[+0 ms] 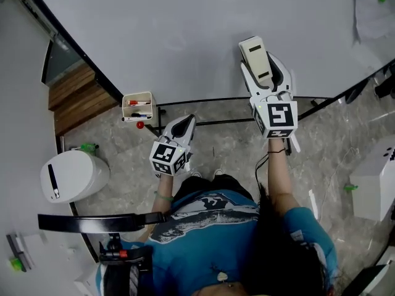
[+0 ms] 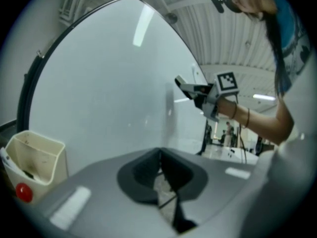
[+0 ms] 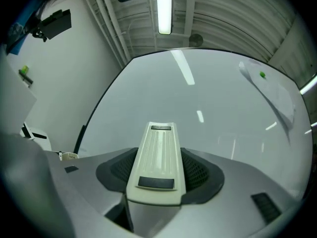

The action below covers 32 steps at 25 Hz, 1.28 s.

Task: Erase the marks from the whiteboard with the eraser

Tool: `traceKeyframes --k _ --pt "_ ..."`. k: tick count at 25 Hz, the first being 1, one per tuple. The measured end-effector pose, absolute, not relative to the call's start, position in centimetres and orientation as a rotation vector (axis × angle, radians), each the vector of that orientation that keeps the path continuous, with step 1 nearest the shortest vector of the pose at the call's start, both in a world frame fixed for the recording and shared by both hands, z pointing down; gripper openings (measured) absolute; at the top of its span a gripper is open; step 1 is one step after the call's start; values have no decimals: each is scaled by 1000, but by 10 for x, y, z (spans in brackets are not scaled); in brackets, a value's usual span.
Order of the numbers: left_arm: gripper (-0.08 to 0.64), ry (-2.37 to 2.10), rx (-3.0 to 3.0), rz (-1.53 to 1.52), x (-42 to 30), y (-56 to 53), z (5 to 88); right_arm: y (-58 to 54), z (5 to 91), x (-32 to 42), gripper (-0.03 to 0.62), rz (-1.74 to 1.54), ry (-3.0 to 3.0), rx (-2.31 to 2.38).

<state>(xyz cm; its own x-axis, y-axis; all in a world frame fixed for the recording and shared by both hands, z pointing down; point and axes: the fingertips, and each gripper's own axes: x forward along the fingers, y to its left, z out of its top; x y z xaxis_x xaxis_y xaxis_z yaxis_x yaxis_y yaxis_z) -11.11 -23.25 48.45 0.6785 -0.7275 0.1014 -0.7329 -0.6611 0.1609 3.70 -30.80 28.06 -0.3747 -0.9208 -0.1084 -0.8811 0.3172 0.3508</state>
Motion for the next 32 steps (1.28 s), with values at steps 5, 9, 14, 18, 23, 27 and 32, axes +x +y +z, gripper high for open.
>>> traceKeyframes --k 5,9,14,18,23,27,32 --pt "5 -1138 2722 75 -83 -232 483 -311 229 72 264 -729 -2386 1766" --pt "5 -1118 2739 94 -66 -232 480 -320 192 119 264 -829 -2274 1901" --pt "5 -1155 2740 110 -56 -231 477 -327 168 193 264 -807 -2177 2114" --pt "5 -1198 2715 107 -72 -234 476 -339 167 203 264 -769 -2153 2168" --pt "5 -1237 2693 104 -77 -231 478 -340 172 203 264 -776 -2159 2174" --pt "5 -1250 2681 101 -80 -230 478 -339 179 183 264 -780 -2199 2136" --pt "5 -1248 2683 98 -78 -231 480 -340 205 125 264 -819 -2268 1982"
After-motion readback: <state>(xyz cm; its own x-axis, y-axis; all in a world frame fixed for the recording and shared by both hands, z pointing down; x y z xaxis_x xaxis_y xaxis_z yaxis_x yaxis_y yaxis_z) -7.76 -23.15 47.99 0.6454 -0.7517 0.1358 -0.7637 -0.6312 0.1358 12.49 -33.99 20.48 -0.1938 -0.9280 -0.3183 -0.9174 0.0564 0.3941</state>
